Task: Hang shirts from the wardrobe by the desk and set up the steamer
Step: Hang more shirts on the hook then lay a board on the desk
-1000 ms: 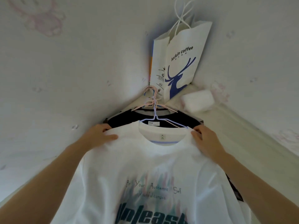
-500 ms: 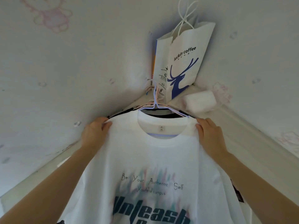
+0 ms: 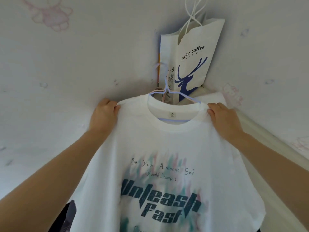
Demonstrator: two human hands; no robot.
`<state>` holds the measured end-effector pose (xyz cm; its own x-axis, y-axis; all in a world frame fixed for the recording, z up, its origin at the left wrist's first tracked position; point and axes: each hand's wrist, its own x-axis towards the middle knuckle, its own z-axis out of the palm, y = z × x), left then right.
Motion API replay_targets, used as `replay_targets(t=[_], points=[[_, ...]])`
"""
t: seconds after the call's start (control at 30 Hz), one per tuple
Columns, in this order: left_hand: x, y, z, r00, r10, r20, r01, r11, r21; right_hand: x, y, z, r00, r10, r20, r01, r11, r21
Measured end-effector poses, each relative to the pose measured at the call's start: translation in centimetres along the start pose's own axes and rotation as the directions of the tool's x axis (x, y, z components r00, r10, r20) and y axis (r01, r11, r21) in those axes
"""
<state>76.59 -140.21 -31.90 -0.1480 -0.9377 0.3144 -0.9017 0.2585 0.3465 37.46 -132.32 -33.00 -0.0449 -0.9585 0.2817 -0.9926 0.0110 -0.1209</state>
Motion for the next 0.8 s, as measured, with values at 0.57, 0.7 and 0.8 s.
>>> replay_targets(t=[0.57,0.7,0.8], points=[[-1.5,-1.4,6.3,0.961,-0.2,0.191,0.173,0.974,0.148,-0.8,-1.3,4.8,0.927,0.163,0.338,-0.134,0.985,-0.109],[-2.1,-1.4,6.5,0.966,-0.203,0.159,0.172,0.967,0.188,-0.6,-1.3,4.4,0.909,0.177,0.378,-0.157,0.984,-0.083],[-3.2,-0.6,6.4,0.972,-0.203,0.119,0.184,0.97,0.158,-0.9,-1.7,3.9,0.898,0.204,0.389,-0.191,0.979,-0.073]])
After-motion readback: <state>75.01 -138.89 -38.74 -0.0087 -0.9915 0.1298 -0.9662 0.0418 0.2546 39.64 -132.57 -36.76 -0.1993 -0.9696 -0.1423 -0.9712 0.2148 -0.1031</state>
